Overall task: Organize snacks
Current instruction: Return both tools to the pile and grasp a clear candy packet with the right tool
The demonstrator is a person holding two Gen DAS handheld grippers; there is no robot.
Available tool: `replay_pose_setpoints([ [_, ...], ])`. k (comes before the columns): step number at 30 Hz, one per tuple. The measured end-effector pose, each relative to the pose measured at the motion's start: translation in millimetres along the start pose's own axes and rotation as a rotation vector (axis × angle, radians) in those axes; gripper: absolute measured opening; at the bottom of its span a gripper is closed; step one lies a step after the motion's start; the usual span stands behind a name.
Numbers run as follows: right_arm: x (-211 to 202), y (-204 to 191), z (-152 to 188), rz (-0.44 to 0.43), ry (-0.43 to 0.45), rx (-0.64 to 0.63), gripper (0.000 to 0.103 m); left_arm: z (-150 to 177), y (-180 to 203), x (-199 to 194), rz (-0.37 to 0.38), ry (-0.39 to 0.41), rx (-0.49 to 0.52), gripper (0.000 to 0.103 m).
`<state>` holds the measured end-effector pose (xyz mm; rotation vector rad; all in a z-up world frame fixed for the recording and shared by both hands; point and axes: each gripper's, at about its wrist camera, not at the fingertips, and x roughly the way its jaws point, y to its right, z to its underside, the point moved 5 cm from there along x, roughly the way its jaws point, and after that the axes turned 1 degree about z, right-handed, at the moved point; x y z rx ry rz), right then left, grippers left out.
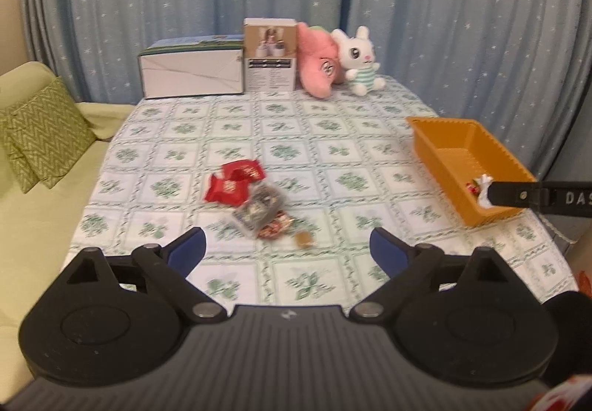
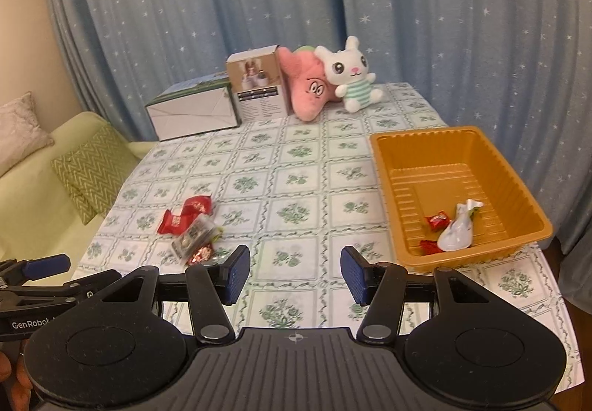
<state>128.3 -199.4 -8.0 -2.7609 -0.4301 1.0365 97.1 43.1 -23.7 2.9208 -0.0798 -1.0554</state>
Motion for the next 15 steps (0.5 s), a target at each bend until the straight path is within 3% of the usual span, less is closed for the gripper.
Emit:
replay_pose_setpoints([
  [15, 62, -43, 22, -0.08, -0.056, -0.069, 0.054, 4, -44, 30, -0.068, -0.034, 0.002, 0.095],
])
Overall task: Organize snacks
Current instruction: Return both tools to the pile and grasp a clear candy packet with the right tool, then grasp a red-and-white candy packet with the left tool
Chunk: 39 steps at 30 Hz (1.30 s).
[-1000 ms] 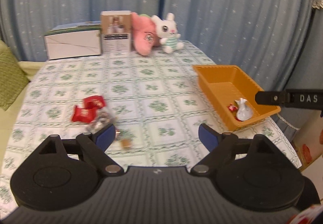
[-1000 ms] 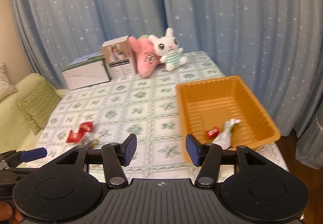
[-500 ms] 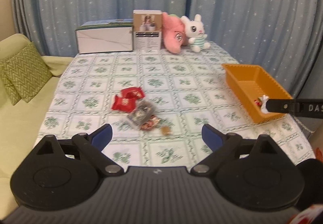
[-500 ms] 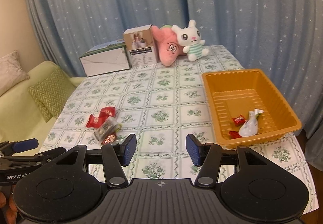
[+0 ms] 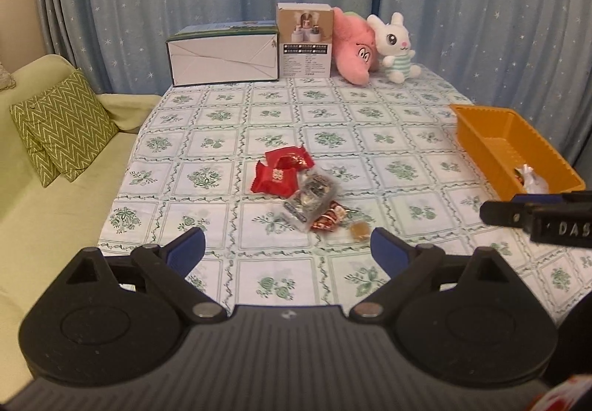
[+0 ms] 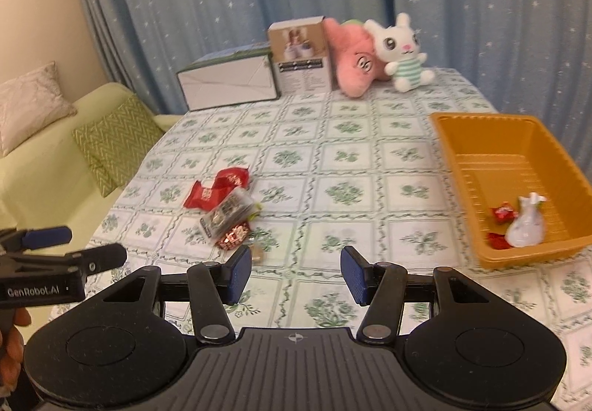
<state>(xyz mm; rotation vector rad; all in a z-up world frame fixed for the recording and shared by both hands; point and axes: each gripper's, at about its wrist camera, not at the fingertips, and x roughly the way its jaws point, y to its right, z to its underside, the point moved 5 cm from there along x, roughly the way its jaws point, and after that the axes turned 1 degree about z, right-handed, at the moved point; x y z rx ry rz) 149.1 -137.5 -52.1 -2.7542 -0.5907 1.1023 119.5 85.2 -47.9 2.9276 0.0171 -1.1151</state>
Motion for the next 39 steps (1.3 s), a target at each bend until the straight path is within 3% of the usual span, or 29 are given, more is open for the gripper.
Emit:
replay_pose_setpoints([
  [9, 62, -17, 11, -0.034, -0.034, -0.03, 0.053, -1, -16, 48, 0.01, -0.021, -0.002, 0.095],
  [10, 70, -19, 13, -0.04, -0.04, -0.04, 0.052, -1, -17, 53, 0.012, -0.023, -0.002, 0.095],
  [12, 84, -25, 18, -0.052, -0.053, -0.054, 0.039, -2, -19, 63, 0.015, -0.023, -0.003, 0.095],
  [22, 146, -39, 27, -0.059, -0.09, -0.097, 0.034, 6, -33, 102, 0.035, -0.022, -0.017, 0.094],
  [27, 160, -42, 27, -0.024, -0.089, -0.141, 0.023, 14, -34, 111, 0.047, -0.033, -0.007, 0.092],
  [31, 156, -37, 27, -0.004, -0.078, -0.145, 0.021, 17, -27, 115, 0.077, -0.04, 0.031, 0.086],
  [36, 137, -11, 19, 0.033, -0.064, -0.094, 0.021, 14, -1, 120, 0.168, -0.035, 0.134, 0.076],
  [39, 130, 7, 16, 0.053, -0.06, -0.058, 0.021, 9, 20, 128, 0.248, -0.03, 0.216, 0.062],
])
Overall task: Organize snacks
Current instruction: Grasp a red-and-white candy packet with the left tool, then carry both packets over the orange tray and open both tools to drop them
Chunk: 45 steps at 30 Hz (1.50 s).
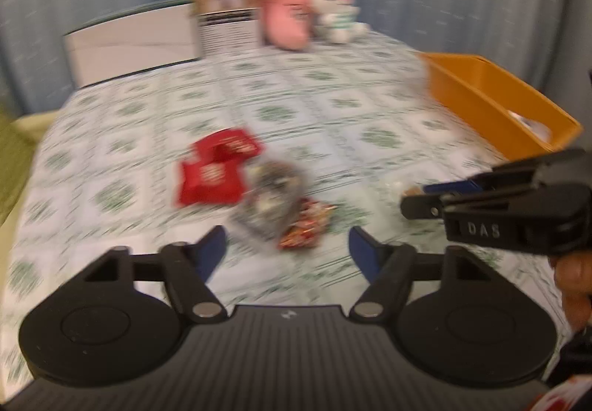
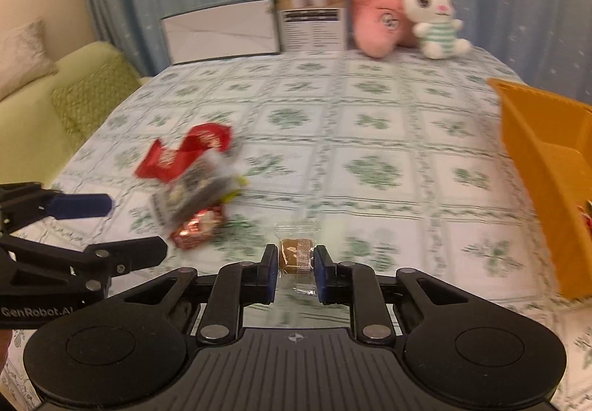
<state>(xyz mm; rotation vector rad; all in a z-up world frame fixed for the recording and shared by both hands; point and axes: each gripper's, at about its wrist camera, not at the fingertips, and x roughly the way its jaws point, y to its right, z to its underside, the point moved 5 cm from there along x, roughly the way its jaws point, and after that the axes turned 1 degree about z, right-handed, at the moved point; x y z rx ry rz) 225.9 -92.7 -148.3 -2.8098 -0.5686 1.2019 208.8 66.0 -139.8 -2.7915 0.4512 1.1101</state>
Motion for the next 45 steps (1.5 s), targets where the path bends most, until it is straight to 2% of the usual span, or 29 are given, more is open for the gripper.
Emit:
replay_pose_setpoints([
  [2, -3, 9, 0, 0.009, 0.003, 0.022, 0.021, -4, 13, 13, 0.037, -0.019, 0.07, 0.051],
  [6, -7, 17, 0, 0.013, 0.009, 0.039, 0.021, -8, 22, 38, 0.046, -0.052, 0.148, 0.048],
  [9, -7, 18, 2, 0.007, 0.008, 0.043, 0.021, -9, 23, 50, 0.051, -0.075, 0.163, 0.044],
  [13, -5, 19, 2, -0.001, 0.005, 0.056, 0.021, -10, 26, 58, 0.026, -0.098, 0.225, 0.037],
  [15, -5, 19, 3, -0.005, 0.003, 0.061, 0.021, -10, 28, 58, 0.021, -0.105, 0.221, 0.028],
  [16, -5, 19, 3, -0.008, 0.003, 0.063, 0.02, -10, 29, 57, 0.009, -0.112, 0.217, 0.02],
  [20, -8, 19, 1, -0.012, 0.006, 0.071, 0.02, -6, 35, 50, 0.002, -0.126, 0.175, 0.02],
  [23, -15, 19, 0, -0.012, 0.017, 0.075, 0.02, -2, 38, 43, -0.005, -0.129, 0.101, 0.019],
  [29, -45, 24, -2, 0.0, 0.054, 0.081, 0.02, -3, 50, 21, -0.013, -0.124, -0.039, 0.019],
  [34, -72, 36, 0, 0.016, 0.068, 0.106, 0.02, -13, 64, 0, -0.026, -0.102, -0.107, 0.019],
  [45, -135, 76, -18, 0.075, 0.139, 0.172, 0.02, -61, 118, -24, 0.023, -0.033, -0.11, 0.019],
])
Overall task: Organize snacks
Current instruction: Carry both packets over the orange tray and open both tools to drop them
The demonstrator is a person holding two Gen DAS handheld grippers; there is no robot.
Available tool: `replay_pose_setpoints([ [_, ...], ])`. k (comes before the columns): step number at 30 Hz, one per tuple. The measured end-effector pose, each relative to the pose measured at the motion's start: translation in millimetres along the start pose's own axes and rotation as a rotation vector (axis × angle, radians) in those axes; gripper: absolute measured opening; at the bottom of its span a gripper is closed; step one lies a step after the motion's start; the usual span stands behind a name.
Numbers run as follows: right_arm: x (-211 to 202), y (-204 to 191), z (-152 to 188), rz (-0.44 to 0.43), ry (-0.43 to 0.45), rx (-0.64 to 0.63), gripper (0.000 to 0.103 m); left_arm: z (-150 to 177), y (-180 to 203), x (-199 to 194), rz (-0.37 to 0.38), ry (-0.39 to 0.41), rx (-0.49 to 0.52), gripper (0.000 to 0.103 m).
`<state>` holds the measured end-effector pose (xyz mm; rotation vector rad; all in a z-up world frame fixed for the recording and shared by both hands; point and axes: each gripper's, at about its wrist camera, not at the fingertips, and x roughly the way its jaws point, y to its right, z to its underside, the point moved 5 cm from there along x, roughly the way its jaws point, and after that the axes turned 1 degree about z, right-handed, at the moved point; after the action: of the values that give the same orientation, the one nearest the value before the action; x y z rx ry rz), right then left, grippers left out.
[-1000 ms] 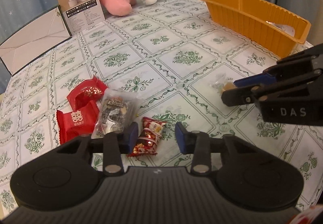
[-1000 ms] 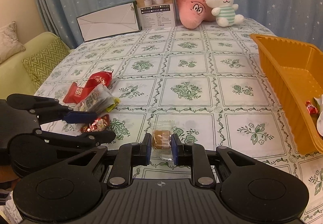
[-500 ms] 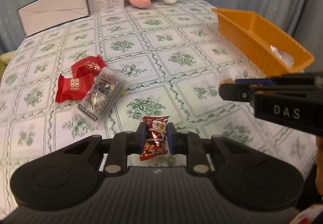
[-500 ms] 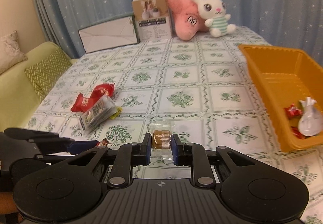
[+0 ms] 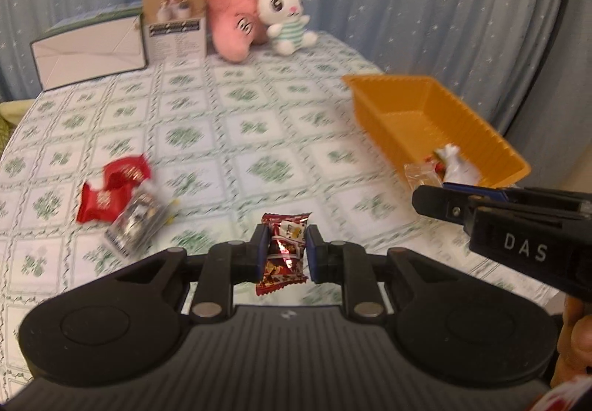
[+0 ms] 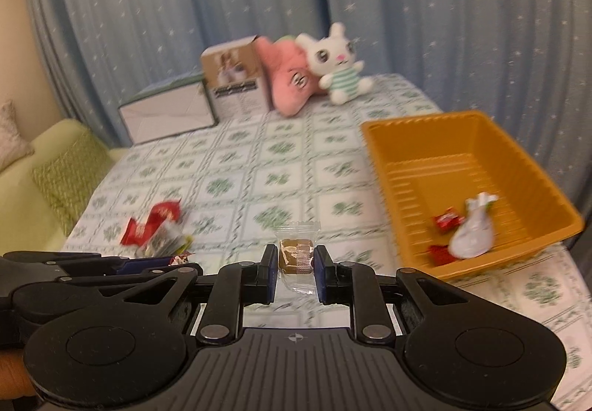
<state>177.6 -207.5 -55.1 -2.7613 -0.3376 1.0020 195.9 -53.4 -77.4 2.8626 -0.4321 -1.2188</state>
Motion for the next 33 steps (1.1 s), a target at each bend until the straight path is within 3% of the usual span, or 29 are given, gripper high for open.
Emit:
replay_pose_setpoints([
  [14, -46, 88, -44, 0.111, 0.085, 0.037, 0.02, -48, 92, 9, 0.111, 0.055, 0.096, 0.019],
  [23, -29, 161, -56, 0.169, 0.063, 0.074, 0.02, -71, 147, 52, 0.179, 0.059, 0.145, 0.019],
  [33, -3, 189, -60, 0.184, 0.04, 0.086, 0.02, -87, 164, 102, 0.201, 0.038, 0.165, 0.019],
])
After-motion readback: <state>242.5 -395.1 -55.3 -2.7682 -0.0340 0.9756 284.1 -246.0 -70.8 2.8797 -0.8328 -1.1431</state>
